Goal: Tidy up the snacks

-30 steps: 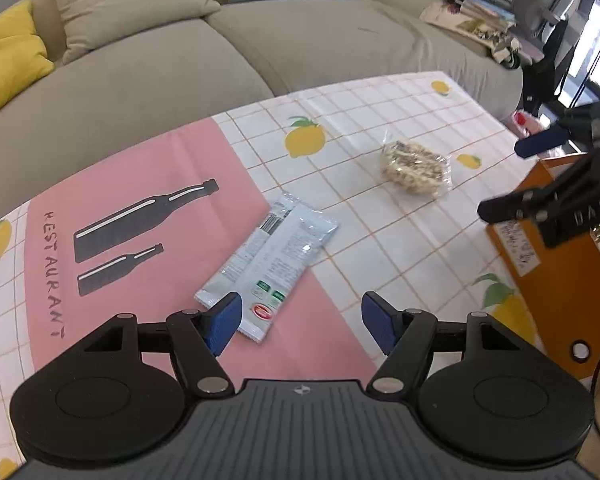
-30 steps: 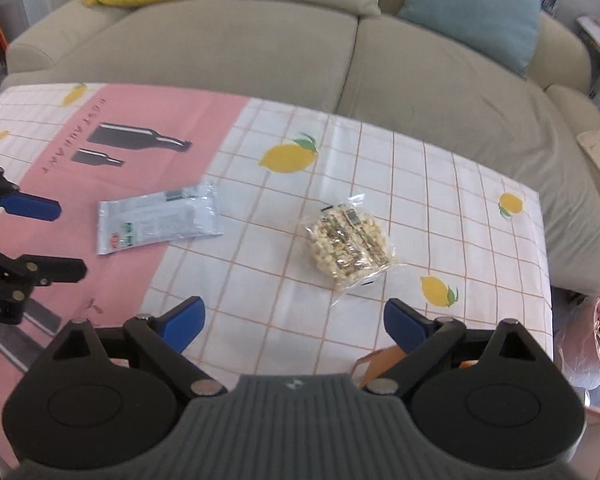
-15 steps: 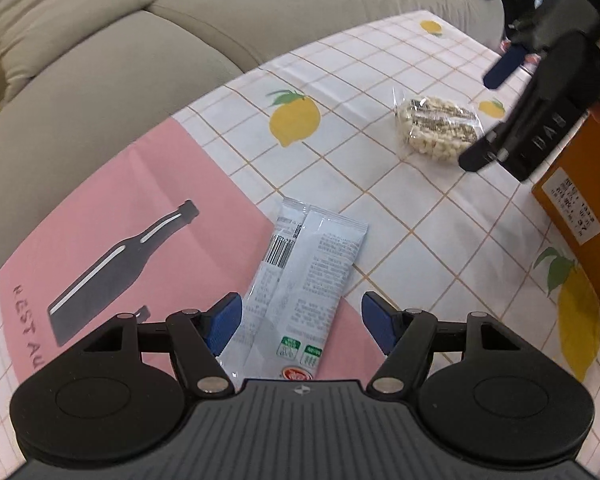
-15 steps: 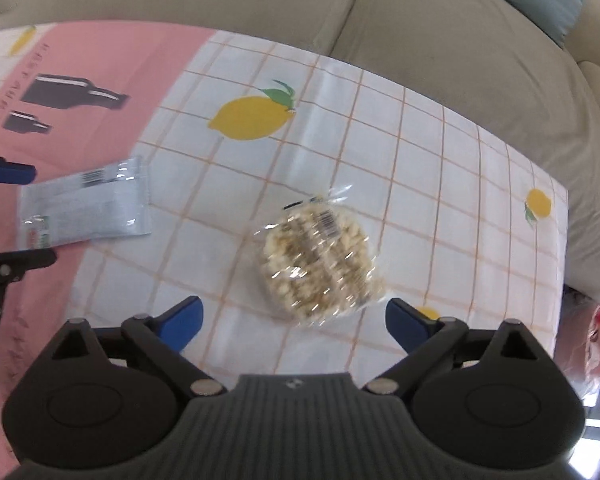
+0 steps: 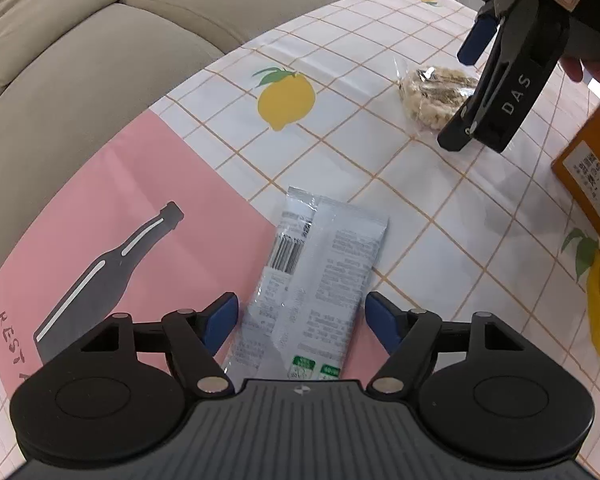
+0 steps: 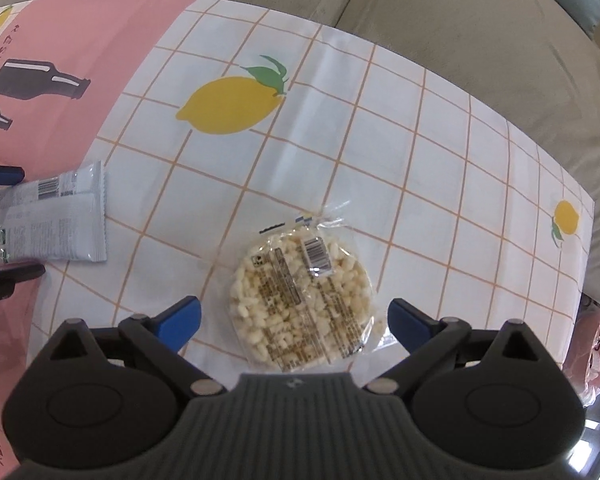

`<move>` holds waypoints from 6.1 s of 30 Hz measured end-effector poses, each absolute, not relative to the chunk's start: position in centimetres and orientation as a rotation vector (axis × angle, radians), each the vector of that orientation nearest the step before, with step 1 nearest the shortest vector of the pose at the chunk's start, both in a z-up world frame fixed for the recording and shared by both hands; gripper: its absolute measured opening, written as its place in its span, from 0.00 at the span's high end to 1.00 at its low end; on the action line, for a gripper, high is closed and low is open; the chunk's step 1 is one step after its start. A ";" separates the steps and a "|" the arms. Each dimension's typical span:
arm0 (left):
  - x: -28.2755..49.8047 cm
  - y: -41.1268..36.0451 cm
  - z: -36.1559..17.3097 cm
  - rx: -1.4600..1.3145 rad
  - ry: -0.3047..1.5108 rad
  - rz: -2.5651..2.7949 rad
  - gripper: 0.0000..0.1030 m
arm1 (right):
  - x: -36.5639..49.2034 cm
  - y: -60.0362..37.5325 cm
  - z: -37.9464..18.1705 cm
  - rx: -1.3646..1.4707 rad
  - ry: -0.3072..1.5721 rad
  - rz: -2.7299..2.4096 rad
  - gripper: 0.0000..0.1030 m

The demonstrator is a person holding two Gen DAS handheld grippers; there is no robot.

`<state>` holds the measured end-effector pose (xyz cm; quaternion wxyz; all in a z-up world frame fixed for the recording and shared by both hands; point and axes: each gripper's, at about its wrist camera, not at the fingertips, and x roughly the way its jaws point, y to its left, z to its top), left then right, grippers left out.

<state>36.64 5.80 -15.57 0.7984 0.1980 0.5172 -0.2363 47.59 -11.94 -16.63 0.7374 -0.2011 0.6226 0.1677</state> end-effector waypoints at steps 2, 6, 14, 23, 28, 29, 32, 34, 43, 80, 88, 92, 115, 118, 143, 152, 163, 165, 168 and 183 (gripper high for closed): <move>37.2 6.1 -15.7 0.401 1.115 -0.499 0.15 | 47.9 -12.0 -16.9 -0.435 1.377 0.359 0.06; 37.6 6.5 -15.9 0.321 1.121 -0.486 0.15 | 48.4 -12.2 -17.2 -0.401 1.409 0.336 0.06; 36.1 5.9 -15.3 0.263 1.119 -0.393 0.37 | 47.1 -10.9 -17.4 -0.396 1.392 0.332 0.21; 31.1 6.7 -15.0 0.087 1.148 -0.213 0.42 | 41.8 -8.9 -16.6 -0.313 1.358 0.345 0.26; 27.5 7.9 -14.5 -0.057 1.169 -0.142 0.43 | 37.6 -8.9 -16.0 -0.214 1.316 0.338 0.26; 26.9 8.0 -14.4 -0.068 1.169 -0.131 0.44 | 36.7 -8.9 -15.9 -0.200 1.307 0.340 0.26; 24.6 8.2 -14.0 -0.097 1.167 -0.091 0.44 | 33.6 -8.9 -15.4 -0.165 1.283 0.344 0.26; 23.0 8.4 -13.5 -0.129 1.151 -0.067 0.44 | 31.7 -9.1 -15.1 -0.120 1.270 0.343 0.26; 16.2 9.0 -10.6 -0.245 1.048 -0.034 0.44 | 23.4 -11.2 -12.9 0.117 1.148 0.359 0.26; 12.4 -7.4 1.4 -0.163 0.865 -0.402 0.44 | 8.3 -29.1 0.9 0.166 0.765 0.190 0.26; 16.0 -13.8 0.9 -0.063 0.920 -0.509 0.44 | 11.2 -33.7 0.7 -0.001 0.804 0.103 0.26; 17.7 -16.5 0.1 0.006 0.959 -0.544 0.44 | 13.3 -34.9 -0.1 -0.072 0.837 0.095 0.26; 25.7 -24.6 -8.1 0.297 1.143 -0.552 0.44 | 22.0 -36.4 -8.9 -0.406 1.026 0.142 0.26; 26.0 -25.1 -8.9 0.337 1.151 -0.536 0.43 | 22.6 -36.8 -9.6 -0.395 1.035 0.146 0.26; 22.8 -21.8 -1.4 0.318 1.047 -0.535 0.22 | 21.9 -34.9 -5.7 -0.410 1.116 0.142 0.08; 17.8 -16.8 4.8 0.206 0.856 -0.460 0.22 | 16.9 -33.8 0.7 -0.224 1.010 0.058 0.08; 9.6 -10.0 10.0 0.176 0.569 -0.330 0.21 | 7.2 -29.2 7.4 -0.104 0.665 -0.021 0.03; 8.3 -8.9 10.0 0.186 0.527 -0.277 0.21 | 5.5 -28.1 7.9 -0.104 0.600 -0.047 0.03; 6.4 -7.4 9.5 0.179 0.493 -0.223 0.21 | 3.0 -26.5 8.0 -0.082 0.533 -0.074 0.03; 1.3 -4.0 3.3 0.123 0.592 -0.161 0.20 | -4.2 -22.9 2.2 -0.025 0.544 -0.188 0.03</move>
